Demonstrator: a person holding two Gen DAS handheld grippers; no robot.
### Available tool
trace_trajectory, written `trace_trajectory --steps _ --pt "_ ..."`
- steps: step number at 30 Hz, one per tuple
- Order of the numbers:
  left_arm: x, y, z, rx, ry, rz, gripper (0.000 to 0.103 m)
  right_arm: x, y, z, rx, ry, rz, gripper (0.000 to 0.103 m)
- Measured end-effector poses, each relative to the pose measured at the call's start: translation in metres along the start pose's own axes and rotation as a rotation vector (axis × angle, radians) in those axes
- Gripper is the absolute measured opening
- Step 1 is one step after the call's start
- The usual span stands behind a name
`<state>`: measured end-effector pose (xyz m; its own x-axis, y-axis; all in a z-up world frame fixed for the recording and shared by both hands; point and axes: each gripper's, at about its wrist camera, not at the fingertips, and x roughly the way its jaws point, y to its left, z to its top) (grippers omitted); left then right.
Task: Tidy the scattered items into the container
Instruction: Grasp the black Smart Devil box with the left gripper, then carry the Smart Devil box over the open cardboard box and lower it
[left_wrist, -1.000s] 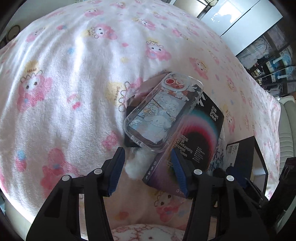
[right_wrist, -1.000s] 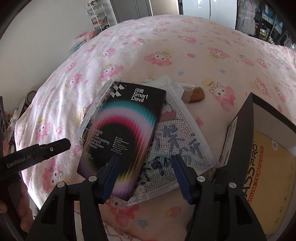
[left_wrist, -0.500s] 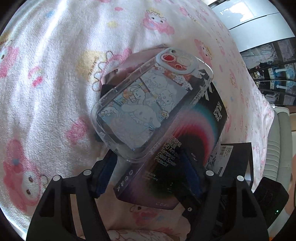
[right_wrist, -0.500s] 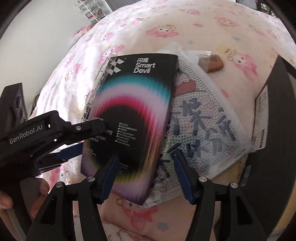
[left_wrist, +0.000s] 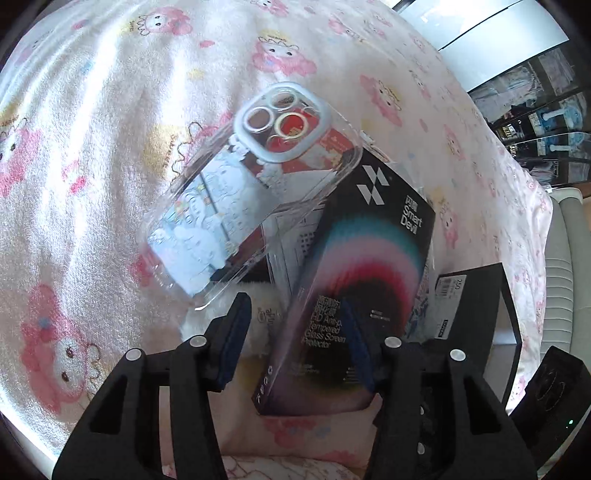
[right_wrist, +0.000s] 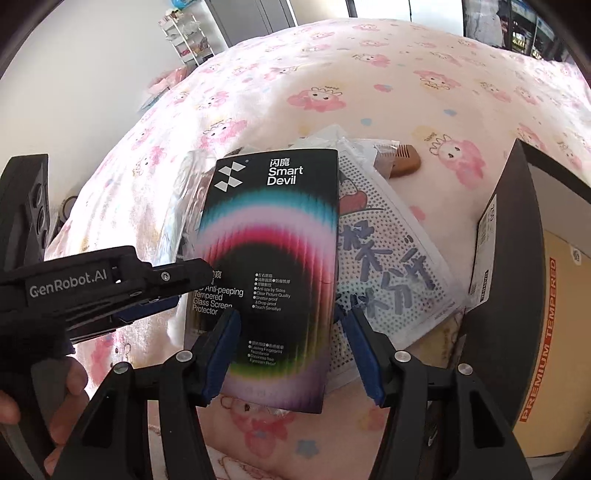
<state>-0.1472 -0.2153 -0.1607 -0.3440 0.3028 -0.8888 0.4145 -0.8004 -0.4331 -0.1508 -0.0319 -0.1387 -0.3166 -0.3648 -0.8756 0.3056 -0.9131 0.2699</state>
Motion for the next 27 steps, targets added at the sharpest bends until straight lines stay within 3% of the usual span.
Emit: trace_trajectory --steps 2,7,12,20,27 --pt "0.005 0.002 0.001 0.002 0.021 -0.035 0.047 0.01 -0.002 0.001 0.002 0.032 0.005 0.056" --pt "0.01 -0.005 -0.003 0.05 0.027 -0.031 0.045 0.023 -0.007 0.005 0.026 0.082 0.074 0.054" --pt "-0.005 -0.013 -0.013 0.108 -0.014 -0.037 0.041 0.007 -0.006 0.009 0.021 0.038 0.086 0.046" --pt "-0.054 -0.032 -0.037 0.18 -0.063 -0.134 0.038 -0.052 -0.005 0.013 -0.011 -0.06 0.099 0.046" --pt "-0.079 -0.066 -0.057 0.243 -0.082 -0.203 0.038 -0.104 -0.018 -0.008 0.014 -0.138 0.093 0.046"
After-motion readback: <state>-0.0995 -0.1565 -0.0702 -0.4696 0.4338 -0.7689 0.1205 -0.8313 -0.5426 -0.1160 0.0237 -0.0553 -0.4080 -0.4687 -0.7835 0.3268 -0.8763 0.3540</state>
